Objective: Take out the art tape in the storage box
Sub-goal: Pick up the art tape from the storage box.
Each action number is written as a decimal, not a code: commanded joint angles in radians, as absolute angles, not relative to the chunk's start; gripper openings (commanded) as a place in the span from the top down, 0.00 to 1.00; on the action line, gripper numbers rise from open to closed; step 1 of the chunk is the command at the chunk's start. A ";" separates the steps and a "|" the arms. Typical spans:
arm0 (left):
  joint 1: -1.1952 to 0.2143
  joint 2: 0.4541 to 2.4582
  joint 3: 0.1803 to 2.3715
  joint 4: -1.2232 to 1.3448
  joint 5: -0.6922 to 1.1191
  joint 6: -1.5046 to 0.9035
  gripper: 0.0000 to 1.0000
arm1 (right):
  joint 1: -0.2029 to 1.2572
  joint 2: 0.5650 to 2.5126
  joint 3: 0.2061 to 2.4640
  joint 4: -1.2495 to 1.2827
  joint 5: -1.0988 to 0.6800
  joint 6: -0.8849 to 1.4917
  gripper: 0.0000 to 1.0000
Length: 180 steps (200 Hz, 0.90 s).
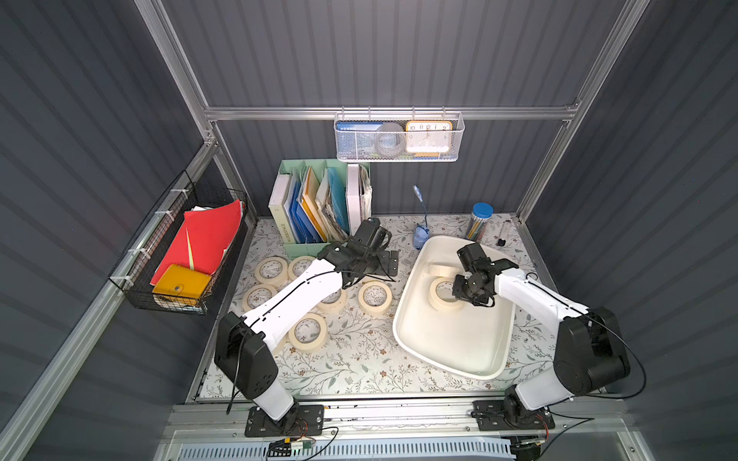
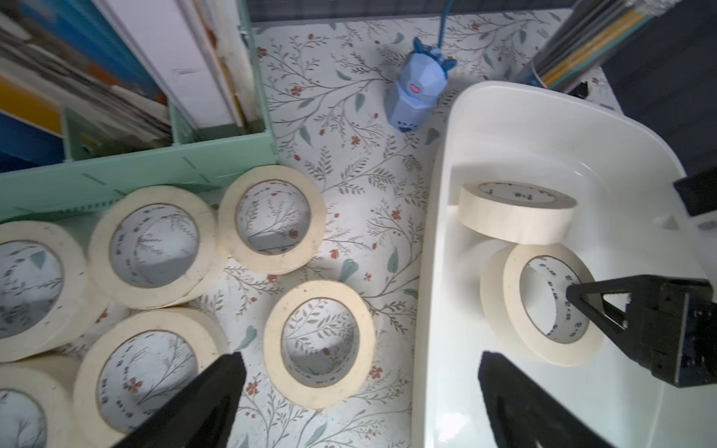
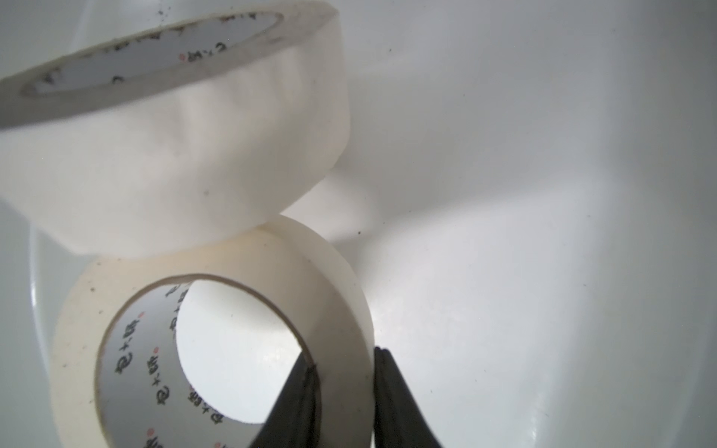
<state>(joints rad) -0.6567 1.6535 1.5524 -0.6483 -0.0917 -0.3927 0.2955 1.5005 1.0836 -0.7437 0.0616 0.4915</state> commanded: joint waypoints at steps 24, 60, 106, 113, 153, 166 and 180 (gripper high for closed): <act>-0.670 1.703 1.627 -0.673 0.127 -0.342 0.00 | 0.296 1.411 1.155 -0.947 -0.072 0.414 1.00; -0.686 1.717 1.660 -0.660 0.200 -0.347 0.00 | 0.307 1.367 1.202 -0.970 -0.022 0.421 1.00; -0.757 1.825 1.793 -0.766 0.250 -0.292 0.00 | 0.347 1.398 1.259 -0.956 0.021 0.428 1.00; -0.766 1.847 1.815 -0.788 0.251 -0.282 0.00 | 0.355 1.403 1.267 -0.953 0.025 0.429 1.00; -0.781 1.948 1.833 -0.811 0.255 -0.257 0.03 | 0.384 1.413 1.304 -0.950 0.041 0.436 1.00; -0.781 1.978 1.840 -0.809 0.261 -0.255 0.04 | 0.390 1.409 1.308 -0.953 0.040 0.434 1.00; -0.781 2.000 1.842 -0.792 0.273 -0.259 0.06 | 0.394 1.400 1.305 -0.955 0.038 0.432 1.00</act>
